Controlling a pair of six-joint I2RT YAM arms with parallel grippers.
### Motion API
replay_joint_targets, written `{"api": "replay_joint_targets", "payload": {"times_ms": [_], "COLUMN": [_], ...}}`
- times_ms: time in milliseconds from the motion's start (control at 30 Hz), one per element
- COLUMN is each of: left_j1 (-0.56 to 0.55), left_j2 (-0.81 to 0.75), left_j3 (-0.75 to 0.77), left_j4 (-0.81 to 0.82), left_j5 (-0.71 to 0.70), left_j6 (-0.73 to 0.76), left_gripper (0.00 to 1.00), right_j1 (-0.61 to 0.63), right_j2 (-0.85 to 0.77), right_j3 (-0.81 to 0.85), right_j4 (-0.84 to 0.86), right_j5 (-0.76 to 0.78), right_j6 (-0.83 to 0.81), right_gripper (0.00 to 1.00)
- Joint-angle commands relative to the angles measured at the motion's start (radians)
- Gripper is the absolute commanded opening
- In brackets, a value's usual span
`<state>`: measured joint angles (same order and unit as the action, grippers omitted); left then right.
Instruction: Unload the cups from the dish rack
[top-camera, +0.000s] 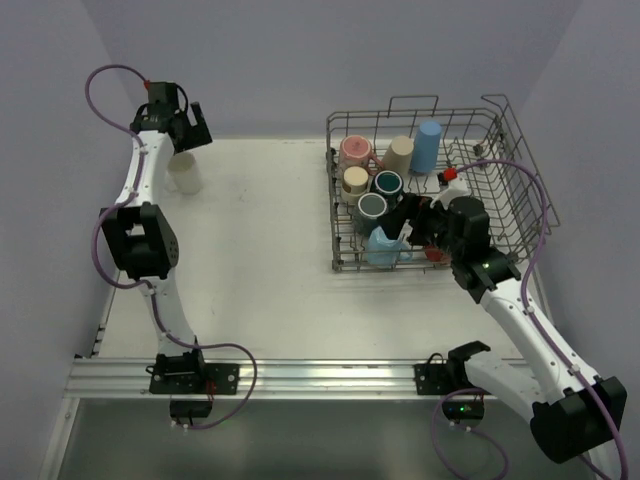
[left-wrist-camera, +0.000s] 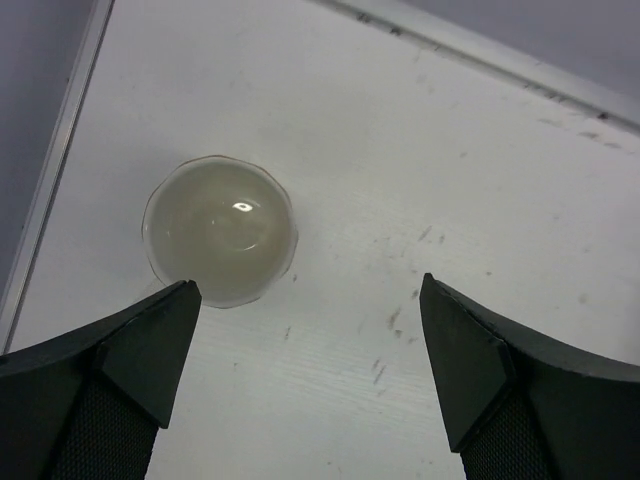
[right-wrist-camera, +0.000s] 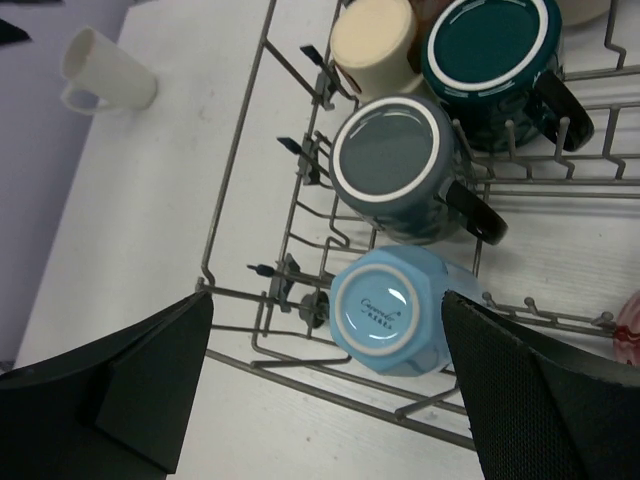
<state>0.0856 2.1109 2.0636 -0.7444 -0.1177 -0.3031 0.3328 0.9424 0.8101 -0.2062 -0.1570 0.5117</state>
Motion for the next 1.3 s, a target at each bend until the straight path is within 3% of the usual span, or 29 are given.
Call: {"api": "replay_joint_targets", "payload": {"times_ms": [0, 200, 433, 567, 733, 967, 1133, 1267], "left_j1": [0.006, -0.062, -0.273, -0.302, -0.302, -0.302, -0.302, -0.303], "left_j2": [-0.173, -0.409, -0.791, -1.027, -1.181, -1.312, -1.310, -1.332], "left_j3": [-0.013, -0.167, -0.605, -0.854, -1.066, -1.168, -1.188, -1.206], "left_j4": [0.102, 0.213, 0.385, 0.473, 0.429, 0.363, 0.370, 0.399], "left_j5": [0.099, 0.330, 0.513, 0.578, 0.618, 0.532, 0.562, 0.573], "left_j6": [-0.036, -0.103, -0.160, -0.177, -0.096, -0.008, -0.011, -0.027], "left_gripper": [1.00, 1.00, 1.00, 1.00, 1.00, 1.00, 1.00, 1.00], "right_j1": [0.052, 0.133, 0.184, 0.218, 0.256, 0.265, 0.265, 0.267], "right_j2": [0.004, 0.099, 0.219, 0.301, 0.384, 0.456, 0.521, 0.542], "right_j3": [0.046, 0.103, 0.176, 0.224, 0.274, 0.336, 0.363, 0.373], "right_j4": [-0.081, -0.194, -0.269, -0.295, -0.352, -0.421, -0.475, -0.473], "right_j5": [0.143, 0.296, 0.370, 0.367, 0.424, 0.474, 0.468, 0.445], "right_j6": [-0.076, -0.148, -0.202, -0.228, -0.257, -0.271, -0.280, -0.277], "right_gripper": [0.99, 0.99, 0.99, 0.99, 0.99, 0.92, 0.97, 0.90]}}
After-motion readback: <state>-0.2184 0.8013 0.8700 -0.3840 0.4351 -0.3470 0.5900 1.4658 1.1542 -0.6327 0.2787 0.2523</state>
